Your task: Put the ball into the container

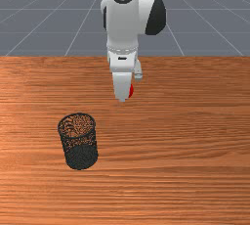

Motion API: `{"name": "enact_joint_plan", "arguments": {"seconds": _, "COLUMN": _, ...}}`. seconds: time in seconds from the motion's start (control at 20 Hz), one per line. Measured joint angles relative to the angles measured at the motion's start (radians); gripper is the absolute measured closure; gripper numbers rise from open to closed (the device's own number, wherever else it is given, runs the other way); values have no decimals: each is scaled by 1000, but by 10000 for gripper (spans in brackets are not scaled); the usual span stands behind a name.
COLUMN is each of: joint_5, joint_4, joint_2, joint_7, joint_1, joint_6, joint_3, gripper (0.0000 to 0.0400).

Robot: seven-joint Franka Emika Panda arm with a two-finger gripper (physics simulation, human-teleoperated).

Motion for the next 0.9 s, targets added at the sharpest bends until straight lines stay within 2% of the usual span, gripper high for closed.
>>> {"name": "enact_joint_plan", "arguments": {"seconds": 0.05, "joint_5": -7, "joint_4": 0, "joint_2": 1, "joint_7": -4, "joint_1": -3, "joint_6": 0, "joint_3": -5, "gripper": 121}}
{"name": "enact_joint_plan", "arguments": {"seconds": 0.15, "joint_5": -64, "joint_4": 3, "joint_2": 4, "joint_7": 4, "joint_1": -3, "joint_6": 1, "joint_3": -34, "gripper": 121}}
{"name": "enact_joint_plan", "arguments": {"seconds": 0.3, "joint_5": -82, "joint_4": 19, "joint_2": 18, "joint_7": -61, "joint_1": -47, "joint_6": 5, "joint_3": -66, "gripper": 121}}
{"name": "enact_joint_plan", "arguments": {"seconds": 0.5, "joint_5": -32, "joint_4": 53, "joint_2": 42, "joint_7": -170, "joint_1": -121, "joint_6": -3, "joint_3": -75, "gripper": 121}}
{"name": "enact_joint_plan", "arguments": {"seconds": 0.6, "joint_5": 18, "joint_4": 91, "joint_2": 64, "joint_7": -221, "joint_1": -156, "joint_6": -27, "joint_3": -62, "gripper": 121}}
{"name": "enact_joint_plan", "arguments": {"seconds": 0.75, "joint_5": 31, "joint_4": 137, "joint_2": 73, "joint_7": -228, "joint_1": -161, "joint_6": -79, "joint_3": -58, "gripper": 121}}
{"name": "enact_joint_plan", "arguments": {"seconds": 0.8, "joint_5": 6, "joint_4": 146, "joint_2": 66, "joint_7": -210, "joint_1": -151, "joint_6": -96, "joint_3": -67, "gripper": 121}}
{"name": "enact_joint_plan", "arguments": {"seconds": 0.9, "joint_5": 4, "joint_4": 154, "joint_2": 59, "joint_7": -206, "joint_1": -150, "joint_6": -111, "joint_3": -68, "gripper": 121}}
